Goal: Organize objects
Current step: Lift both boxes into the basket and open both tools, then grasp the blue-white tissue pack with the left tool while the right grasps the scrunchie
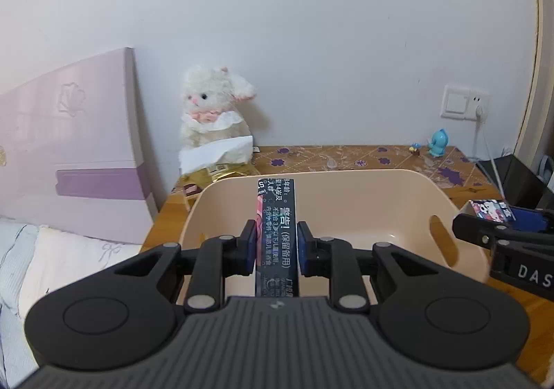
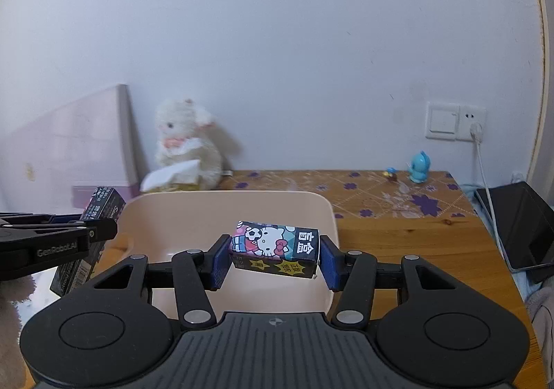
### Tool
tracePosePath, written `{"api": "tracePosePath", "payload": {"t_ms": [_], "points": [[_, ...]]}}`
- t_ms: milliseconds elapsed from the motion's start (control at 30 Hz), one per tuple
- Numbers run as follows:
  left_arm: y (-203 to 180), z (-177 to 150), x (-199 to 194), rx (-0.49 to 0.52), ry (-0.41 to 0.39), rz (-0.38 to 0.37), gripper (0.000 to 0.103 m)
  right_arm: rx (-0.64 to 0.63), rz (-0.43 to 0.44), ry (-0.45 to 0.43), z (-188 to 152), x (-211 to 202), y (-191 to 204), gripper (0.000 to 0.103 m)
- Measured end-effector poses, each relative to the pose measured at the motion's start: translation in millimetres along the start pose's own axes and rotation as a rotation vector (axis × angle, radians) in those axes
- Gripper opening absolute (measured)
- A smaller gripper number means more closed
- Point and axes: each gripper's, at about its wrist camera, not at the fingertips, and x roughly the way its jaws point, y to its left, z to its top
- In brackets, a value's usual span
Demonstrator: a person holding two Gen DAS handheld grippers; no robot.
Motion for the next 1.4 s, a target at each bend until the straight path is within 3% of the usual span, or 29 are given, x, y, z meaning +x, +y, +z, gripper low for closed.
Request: {"api": "tracePosePath", "payload": {"t_ms": [267,400,433,500,567,800,1000,1400], "points": [[-4,-16,79,0.021,0.185,0.025,0.025,-0.088,-0.048,0.127,-13,59,23,0.05],[5,-27,79,0.01,0.203,0.022,0.027,-0.107,-0.044,0.17,-21,64,31,0.067],[8,-26,75,0.003,0.2,0.014,0.031,-0.113,-0.041,0.164,-21,60,32,0.075],[16,-25,63,-0.019,0.174,0.008,0.074,-0.129,-0.047,0.127,-20,47,35,0.086],[21,-24,46,-0.024,0.119,0.01,0.088,-0.133,-0.05,0.092,-18,31,34,0.101],[26,-26,-1,0.04,0.08,0.021,0.091,-0.061,-0.006,0.089,-20,-11,14,0.103],[25,-49,-28,0.068,0.097,0.017,0.093,-0.057,0.002,0.124,-39,-31,-3,0.103],[33,-112,-21,0.082,0.208,-0.016,0.093,-0.1,0.026,0.31,-105,-15,-10,0.103]]}}
